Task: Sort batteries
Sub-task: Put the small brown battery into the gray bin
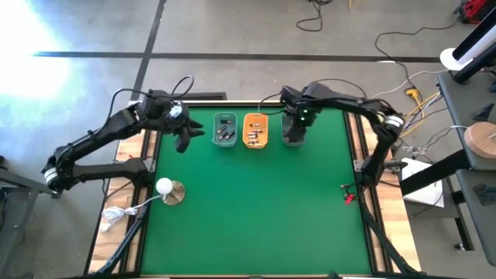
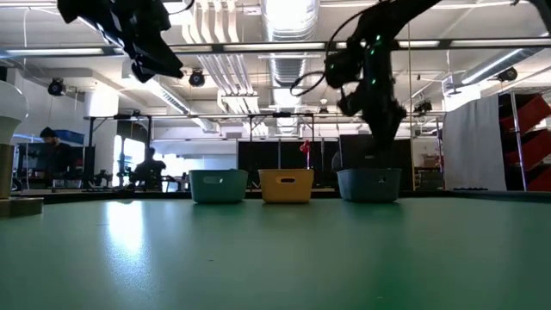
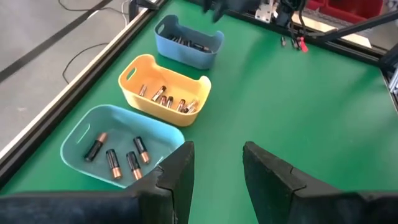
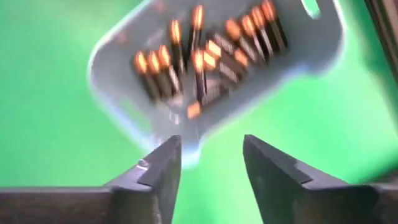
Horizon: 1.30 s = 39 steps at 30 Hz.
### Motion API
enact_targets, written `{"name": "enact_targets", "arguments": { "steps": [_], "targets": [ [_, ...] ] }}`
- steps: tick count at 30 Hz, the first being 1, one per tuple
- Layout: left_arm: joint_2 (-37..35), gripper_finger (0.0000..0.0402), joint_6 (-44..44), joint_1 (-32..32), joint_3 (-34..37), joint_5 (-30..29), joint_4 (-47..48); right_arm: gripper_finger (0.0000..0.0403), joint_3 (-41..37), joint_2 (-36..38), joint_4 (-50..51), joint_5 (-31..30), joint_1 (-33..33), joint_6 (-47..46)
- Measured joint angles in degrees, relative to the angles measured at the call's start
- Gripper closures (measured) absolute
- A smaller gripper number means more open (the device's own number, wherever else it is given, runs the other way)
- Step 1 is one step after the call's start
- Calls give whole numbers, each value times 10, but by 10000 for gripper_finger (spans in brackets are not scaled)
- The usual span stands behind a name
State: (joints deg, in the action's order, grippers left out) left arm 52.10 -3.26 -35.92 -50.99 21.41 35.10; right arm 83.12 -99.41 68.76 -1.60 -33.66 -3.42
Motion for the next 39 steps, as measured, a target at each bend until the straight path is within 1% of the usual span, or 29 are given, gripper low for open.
{"name": "enact_targets", "arguments": {
  "steps": [4,6,9,13,17,21,24,26,34,39],
  "targets": [
    [3,284,22,0,32,1,-51,218,-22,70,26,1,37,20],
    [3,284,36,0,45,1,-80,214,-48,112,25,2,61,35],
    [2,284,66,0,62,1,-117,216,-104,179,36,14,103,30],
    [1,284,72,5,68,1,-123,227,-203,256,69,53,180,-27],
    [1,284,64,5,68,1,-132,239,-310,289,105,57,263,-117],
    [1,284,61,5,60,1,-151,247,-378,277,100,94,313,-186],
    [3,284,52,5,50,1,-157,249,-391,248,84,91,329,-195],
    [3,284,52,5,46,1,-164,249,-390,222,66,91,329,-192],
    [3,284,59,5,37,1,-165,233,-395,111,67,92,329,-127],
    [3,284,62,6,37,1,-161,229,-395,61,42,95,329,-108]
  ]
}}
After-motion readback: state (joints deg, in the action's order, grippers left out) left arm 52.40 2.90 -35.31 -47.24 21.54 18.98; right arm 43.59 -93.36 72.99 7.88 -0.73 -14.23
